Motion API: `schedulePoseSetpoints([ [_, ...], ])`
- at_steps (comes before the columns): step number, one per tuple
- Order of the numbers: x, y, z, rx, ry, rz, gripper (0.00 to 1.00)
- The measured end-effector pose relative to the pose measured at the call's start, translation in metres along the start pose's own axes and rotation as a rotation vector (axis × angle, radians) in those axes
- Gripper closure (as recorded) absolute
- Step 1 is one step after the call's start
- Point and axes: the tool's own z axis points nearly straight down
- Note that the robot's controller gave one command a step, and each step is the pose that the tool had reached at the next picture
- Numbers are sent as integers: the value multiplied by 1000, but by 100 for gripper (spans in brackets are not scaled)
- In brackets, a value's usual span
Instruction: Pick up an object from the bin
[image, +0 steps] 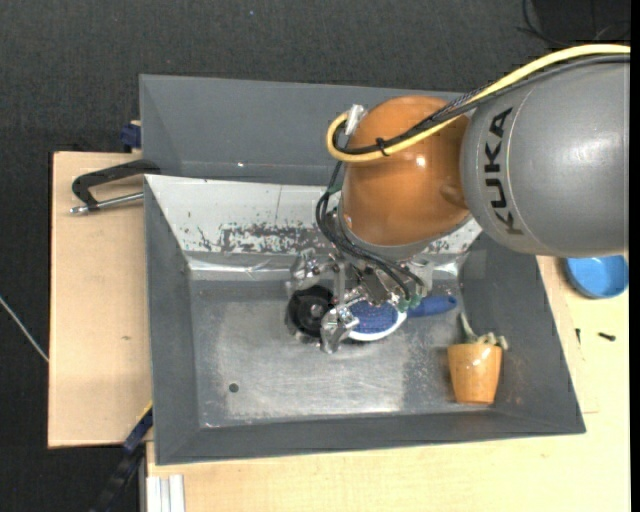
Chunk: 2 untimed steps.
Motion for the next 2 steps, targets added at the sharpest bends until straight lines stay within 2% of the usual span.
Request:
schedulePoseSetpoints([
  [1, 33, -76, 6, -2, 13, -311, 100],
  [2, 75, -62, 34, -9, 15, -617, 100],
])
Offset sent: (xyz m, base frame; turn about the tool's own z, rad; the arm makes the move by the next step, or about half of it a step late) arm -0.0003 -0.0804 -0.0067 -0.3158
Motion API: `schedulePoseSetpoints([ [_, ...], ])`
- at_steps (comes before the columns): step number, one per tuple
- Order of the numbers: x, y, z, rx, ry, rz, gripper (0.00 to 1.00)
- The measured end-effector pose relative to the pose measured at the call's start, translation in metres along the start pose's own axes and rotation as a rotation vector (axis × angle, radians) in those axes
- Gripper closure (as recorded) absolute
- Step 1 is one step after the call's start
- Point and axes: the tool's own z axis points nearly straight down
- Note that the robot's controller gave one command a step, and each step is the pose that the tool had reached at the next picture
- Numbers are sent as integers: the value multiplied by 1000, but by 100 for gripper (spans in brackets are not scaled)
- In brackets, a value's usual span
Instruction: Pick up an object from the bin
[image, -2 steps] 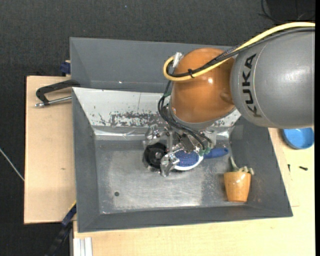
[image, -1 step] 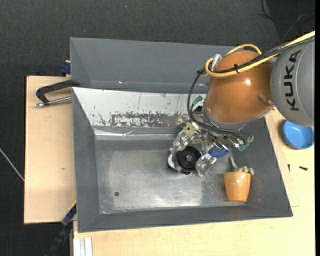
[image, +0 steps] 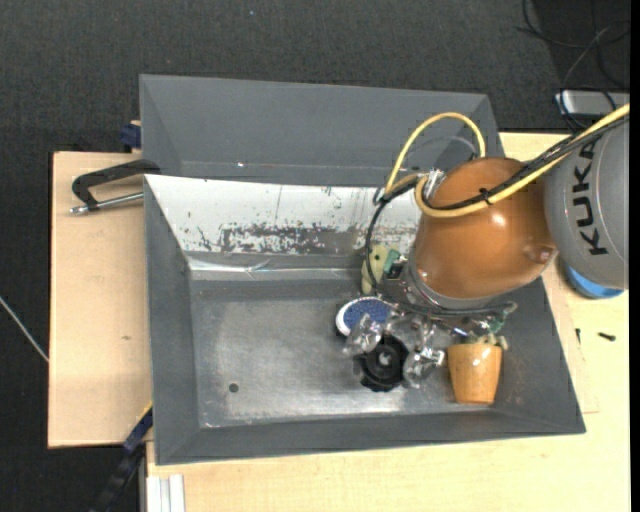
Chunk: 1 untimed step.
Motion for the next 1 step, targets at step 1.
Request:
schedulePoseSetpoints([
  [1, 2, -8, -129, 14, -10, 12, 100],
])
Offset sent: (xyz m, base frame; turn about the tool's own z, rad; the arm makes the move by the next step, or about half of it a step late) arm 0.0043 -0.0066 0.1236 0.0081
